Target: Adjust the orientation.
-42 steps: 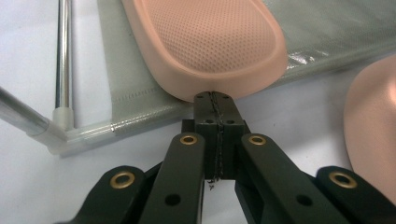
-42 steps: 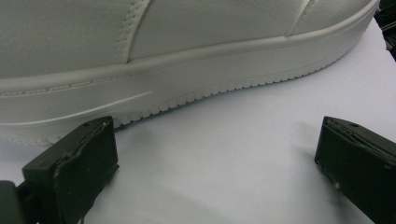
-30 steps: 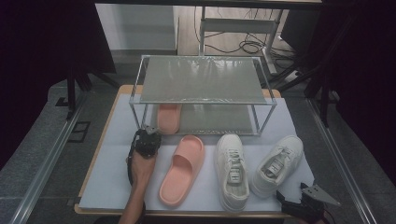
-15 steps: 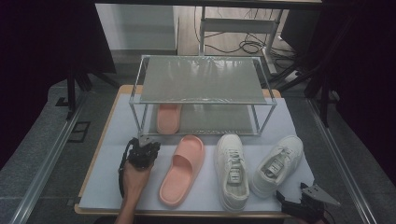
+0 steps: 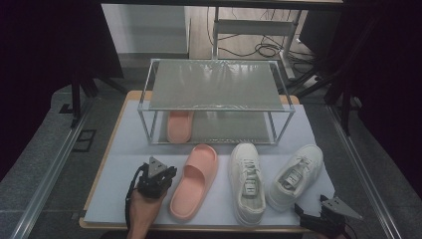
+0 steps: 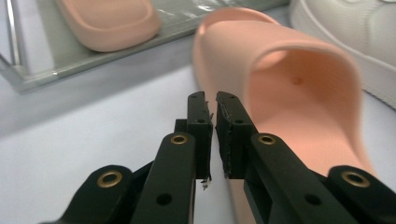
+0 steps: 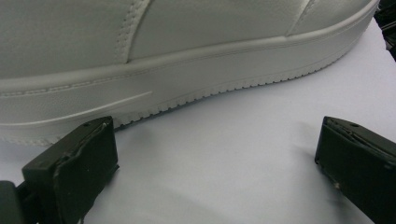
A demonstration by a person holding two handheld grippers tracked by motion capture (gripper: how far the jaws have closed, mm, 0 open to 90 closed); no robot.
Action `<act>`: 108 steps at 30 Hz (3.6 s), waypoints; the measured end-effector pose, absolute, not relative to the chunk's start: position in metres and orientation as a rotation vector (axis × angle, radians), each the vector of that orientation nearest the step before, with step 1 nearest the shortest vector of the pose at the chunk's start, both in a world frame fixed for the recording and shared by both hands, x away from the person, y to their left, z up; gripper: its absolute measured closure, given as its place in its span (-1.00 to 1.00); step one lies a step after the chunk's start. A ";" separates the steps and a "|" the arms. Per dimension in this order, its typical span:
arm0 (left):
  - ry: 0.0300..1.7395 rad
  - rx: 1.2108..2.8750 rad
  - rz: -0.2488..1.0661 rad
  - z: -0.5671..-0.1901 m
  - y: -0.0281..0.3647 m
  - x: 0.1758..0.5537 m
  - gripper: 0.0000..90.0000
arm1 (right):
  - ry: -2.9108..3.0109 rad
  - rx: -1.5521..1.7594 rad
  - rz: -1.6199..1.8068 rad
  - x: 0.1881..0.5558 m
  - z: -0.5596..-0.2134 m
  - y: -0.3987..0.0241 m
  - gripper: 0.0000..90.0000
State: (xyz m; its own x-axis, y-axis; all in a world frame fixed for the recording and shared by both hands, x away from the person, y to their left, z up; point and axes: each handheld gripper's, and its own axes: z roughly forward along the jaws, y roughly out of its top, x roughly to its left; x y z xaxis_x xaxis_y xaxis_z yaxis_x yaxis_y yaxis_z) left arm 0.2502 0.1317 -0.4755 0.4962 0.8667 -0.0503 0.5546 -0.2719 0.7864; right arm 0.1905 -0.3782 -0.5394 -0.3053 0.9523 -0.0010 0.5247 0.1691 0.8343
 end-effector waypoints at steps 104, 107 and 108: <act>1.343 1.869 0.539 -0.465 0.065 0.366 0.87 | 1.911 1.388 1.027 0.190 -0.539 -0.379 -1.00; 1.383 1.840 0.555 -0.468 0.063 0.375 0.87 | 1.912 1.387 1.028 0.190 -0.539 -0.379 -1.00; 1.396 1.830 0.559 -0.469 0.064 0.377 0.87 | 1.912 1.387 1.029 0.190 -0.539 -0.379 -1.00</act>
State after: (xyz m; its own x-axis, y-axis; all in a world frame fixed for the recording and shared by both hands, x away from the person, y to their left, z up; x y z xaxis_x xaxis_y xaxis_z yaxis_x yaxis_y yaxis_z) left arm 0.3772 0.0641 -0.4685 0.3084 0.9462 -0.0984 0.6165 -0.1199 0.7782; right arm 0.1904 -0.3789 -0.5395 -0.3100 0.9507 -0.0013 0.5229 0.1716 0.8349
